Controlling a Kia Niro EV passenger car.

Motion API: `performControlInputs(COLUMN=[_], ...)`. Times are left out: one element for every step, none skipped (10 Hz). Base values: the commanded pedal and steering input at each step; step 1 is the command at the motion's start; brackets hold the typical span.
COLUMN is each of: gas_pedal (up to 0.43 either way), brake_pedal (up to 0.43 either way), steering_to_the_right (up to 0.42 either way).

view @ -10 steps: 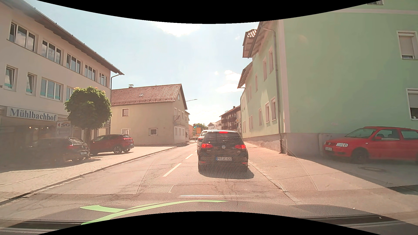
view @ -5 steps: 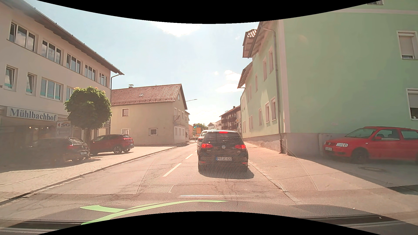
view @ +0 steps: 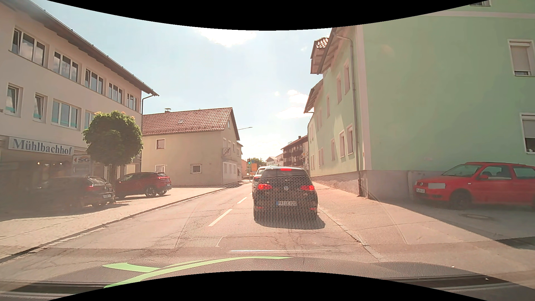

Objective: Follow the waypoints while adhering to traffic rules and regulations

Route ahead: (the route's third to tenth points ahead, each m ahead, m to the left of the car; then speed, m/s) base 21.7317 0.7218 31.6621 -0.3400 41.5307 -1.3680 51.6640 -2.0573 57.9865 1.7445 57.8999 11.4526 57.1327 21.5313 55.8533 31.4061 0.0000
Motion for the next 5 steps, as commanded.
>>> performControlInputs(gas_pedal=[0.000,0.000,0.000,0.000,0.000], brake_pedal=[0.317,0.305,0.280,0.232,0.195], steering_to_the_right=[0.011,0.011,0.011,0.011,0.011])
